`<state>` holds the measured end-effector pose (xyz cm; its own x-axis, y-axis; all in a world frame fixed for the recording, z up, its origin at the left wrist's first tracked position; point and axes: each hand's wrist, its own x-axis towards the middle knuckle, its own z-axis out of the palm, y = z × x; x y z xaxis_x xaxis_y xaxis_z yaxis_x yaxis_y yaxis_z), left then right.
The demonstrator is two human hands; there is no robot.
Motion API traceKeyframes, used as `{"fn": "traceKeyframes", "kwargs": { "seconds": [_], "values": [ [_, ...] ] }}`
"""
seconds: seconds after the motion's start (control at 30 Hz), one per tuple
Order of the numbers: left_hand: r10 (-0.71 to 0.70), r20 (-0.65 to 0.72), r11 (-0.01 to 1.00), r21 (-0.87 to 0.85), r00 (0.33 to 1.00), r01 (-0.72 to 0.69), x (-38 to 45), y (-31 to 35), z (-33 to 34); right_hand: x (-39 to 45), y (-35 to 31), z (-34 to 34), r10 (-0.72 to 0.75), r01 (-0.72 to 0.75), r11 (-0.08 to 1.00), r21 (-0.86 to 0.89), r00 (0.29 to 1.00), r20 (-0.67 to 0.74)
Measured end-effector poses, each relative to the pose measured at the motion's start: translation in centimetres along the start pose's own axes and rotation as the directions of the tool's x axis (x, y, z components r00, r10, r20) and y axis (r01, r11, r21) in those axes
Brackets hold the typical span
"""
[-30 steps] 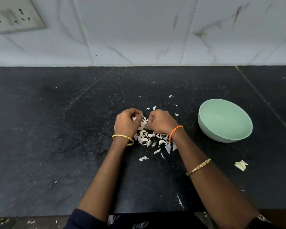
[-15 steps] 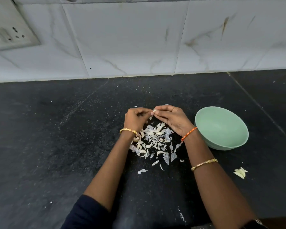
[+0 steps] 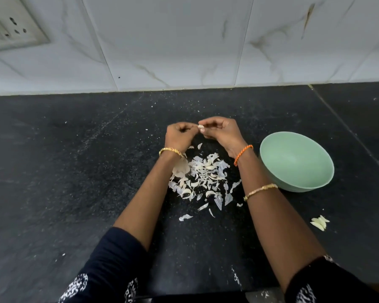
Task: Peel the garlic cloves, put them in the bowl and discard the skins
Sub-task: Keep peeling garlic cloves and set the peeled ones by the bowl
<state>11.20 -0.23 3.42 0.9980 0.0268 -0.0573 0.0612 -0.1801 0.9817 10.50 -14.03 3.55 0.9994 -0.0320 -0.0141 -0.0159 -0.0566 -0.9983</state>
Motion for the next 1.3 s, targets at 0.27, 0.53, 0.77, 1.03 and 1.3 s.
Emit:
{"fn": "traceKeyframes", "kwargs": {
  "seconds": [0.27, 0.53, 0.77, 1.03, 1.3],
  "values": [
    [-0.011, -0.077, 0.996, -0.088, 0.997, 0.004, 1.8, -2.0, 0.9, 2.1, 2.6, 0.4, -0.08, 0.079, 0.997, -0.026, 0.995, -0.053],
    [0.125, -0.066, 0.991, 0.047, 0.99, -0.122, 2.9, -0.6, -0.1, 3.4, 2.8, 0.4, -0.174, 0.174, 0.985, -0.01, 0.985, -0.003],
    [0.25, -0.081, 0.967, -0.023, 0.965, -0.253, 3.4, 1.9, -0.5, 4.4, -0.4, 0.2, -0.306, 0.305, 0.95, 0.073, 0.952, 0.012],
    [0.265, -0.12, 0.956, -0.096, 0.957, -0.276, 3.3, 1.8, 0.2, 3.8, -0.9, -0.1, -0.305, 0.305, 0.95, 0.069, 0.952, -0.014],
    [0.03, -0.099, 0.99, -0.131, 0.995, -0.043, 3.3, 1.3, 0.5, 3.1, 0.6, -0.2, -0.162, 0.151, 0.967, 0.204, 0.986, 0.037]
  ]
}}
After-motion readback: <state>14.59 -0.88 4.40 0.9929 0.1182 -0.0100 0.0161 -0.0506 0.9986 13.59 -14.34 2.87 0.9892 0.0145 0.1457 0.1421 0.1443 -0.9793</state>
